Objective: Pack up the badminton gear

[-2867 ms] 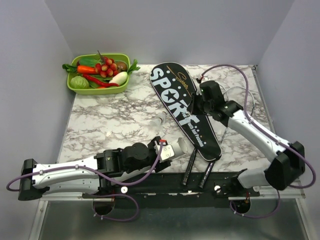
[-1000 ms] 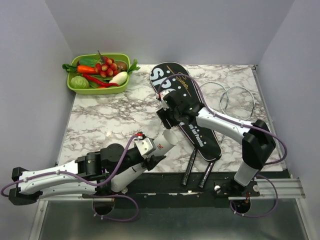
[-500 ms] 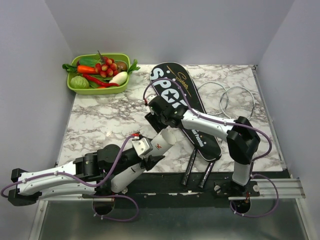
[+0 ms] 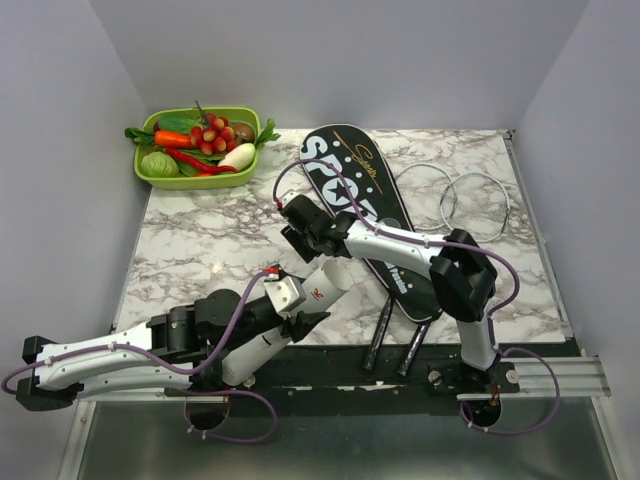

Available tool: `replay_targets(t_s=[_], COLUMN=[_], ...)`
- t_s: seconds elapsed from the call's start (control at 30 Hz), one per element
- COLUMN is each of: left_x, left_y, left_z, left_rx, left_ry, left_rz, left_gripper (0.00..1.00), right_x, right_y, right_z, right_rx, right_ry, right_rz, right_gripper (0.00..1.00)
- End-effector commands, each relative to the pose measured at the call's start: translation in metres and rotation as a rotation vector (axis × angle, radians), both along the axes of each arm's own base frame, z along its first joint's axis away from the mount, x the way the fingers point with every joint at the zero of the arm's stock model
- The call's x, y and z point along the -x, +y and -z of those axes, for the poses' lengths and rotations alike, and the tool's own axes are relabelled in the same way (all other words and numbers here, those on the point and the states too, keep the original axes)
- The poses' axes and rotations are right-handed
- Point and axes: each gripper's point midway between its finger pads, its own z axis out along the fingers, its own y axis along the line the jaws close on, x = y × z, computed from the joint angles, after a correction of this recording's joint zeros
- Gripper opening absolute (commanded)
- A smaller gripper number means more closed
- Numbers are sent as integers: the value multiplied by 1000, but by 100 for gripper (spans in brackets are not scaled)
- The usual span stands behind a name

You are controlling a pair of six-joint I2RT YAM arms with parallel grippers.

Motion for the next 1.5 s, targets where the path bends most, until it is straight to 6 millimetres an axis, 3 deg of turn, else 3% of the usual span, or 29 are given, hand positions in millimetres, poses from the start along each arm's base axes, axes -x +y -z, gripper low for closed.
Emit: replay_targets(t_s=[0.0, 0.53, 0.83, 0.93, 1.0, 1.27, 1.47], left_x=[1, 2, 3, 3, 3, 3, 3], left_y=[0, 0, 1, 1, 1, 5, 5], left_z=[-4, -2, -1, -1, -1, -5, -5], left_rx=[35, 27, 17, 17, 17, 29, 33], left_ry=[12, 8, 7, 6, 6, -3, -16], left_rz=[-7, -6, -12, -15, -18, -21, -22], left_gripper=[0, 0, 0, 0, 0, 0, 0], right_x=[-11, -24, -27, -29, -30, -28, -10], right_y=[5, 8, 1, -3, -5, -20, -22], right_z=[1, 16, 19, 18, 13, -19, -42], right_rx=[17, 54, 78, 88, 86, 66, -18], right_ry=[-45, -64, -89, -99, -114, -167, -114], right_rz=[38, 81, 121, 133, 143, 186, 173], right_gripper=[59, 43, 23, 11, 1, 1, 1])
